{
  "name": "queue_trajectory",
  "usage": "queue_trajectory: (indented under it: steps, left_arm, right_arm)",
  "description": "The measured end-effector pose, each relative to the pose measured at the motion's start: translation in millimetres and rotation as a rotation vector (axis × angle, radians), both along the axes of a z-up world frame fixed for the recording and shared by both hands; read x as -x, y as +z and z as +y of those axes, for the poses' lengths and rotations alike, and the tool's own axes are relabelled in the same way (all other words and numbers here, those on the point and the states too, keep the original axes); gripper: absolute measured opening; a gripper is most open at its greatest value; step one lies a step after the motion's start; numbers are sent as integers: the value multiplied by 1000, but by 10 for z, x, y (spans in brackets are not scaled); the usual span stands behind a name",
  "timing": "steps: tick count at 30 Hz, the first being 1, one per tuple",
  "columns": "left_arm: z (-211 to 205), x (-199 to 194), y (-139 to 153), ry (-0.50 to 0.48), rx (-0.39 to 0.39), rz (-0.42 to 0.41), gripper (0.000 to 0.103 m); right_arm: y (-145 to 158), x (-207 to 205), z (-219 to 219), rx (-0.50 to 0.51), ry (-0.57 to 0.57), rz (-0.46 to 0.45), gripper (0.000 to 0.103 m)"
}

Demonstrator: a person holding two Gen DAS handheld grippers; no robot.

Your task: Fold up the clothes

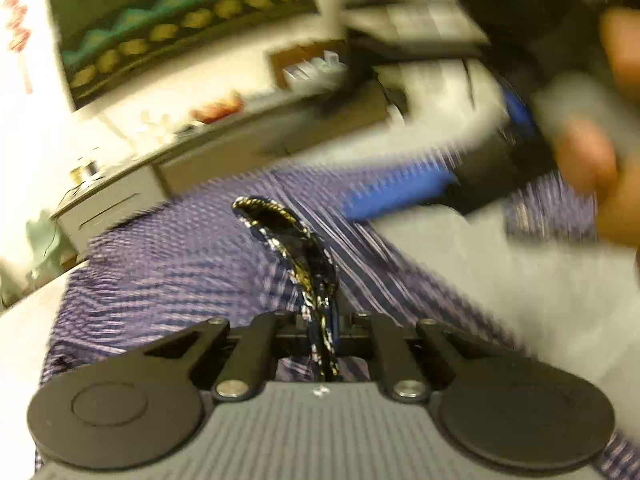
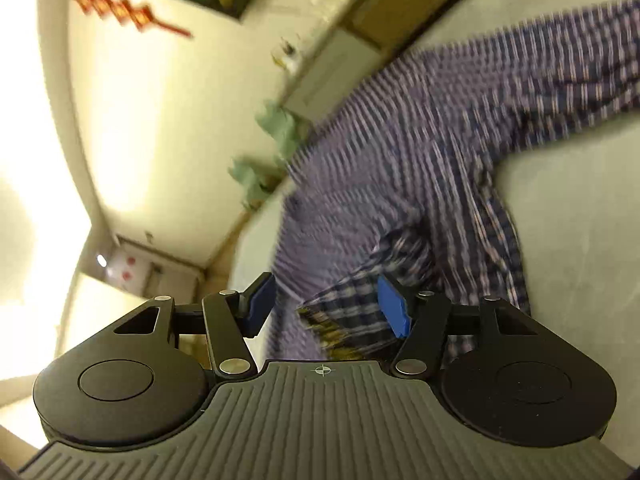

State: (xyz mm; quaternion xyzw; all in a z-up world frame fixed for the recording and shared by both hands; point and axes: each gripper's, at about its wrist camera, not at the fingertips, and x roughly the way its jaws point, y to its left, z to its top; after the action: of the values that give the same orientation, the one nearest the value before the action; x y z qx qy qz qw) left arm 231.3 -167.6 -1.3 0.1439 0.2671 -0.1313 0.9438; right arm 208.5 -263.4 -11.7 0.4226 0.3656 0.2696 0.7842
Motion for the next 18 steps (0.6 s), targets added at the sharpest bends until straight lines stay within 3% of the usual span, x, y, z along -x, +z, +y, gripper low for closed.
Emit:
queue_trajectory:
  steps: [4,7,10,12,14,18]
  left_arm:
    - [1206,502,801,210,290,-73,7]
    - [1987,984,866,374,424,-26,7]
    - [2352,1262,492,457,505,73,7]
    - [2431,1389,364,487,528,71,7]
    - [2441,1493,387,484,527,21,7]
    - [2486,1866,692,468,535,-154,7]
  right_arm:
    - [139,80,17,-13,-4,-46,67]
    - [98,89,203,32,37,-32,68]
    - [30,68,553,114,106,-11,68]
    - [-60,95,799,168,151,8,68]
    - [-154,155,1016,219,188,27,69]
    - [-278,298,1361,310,249,40,71]
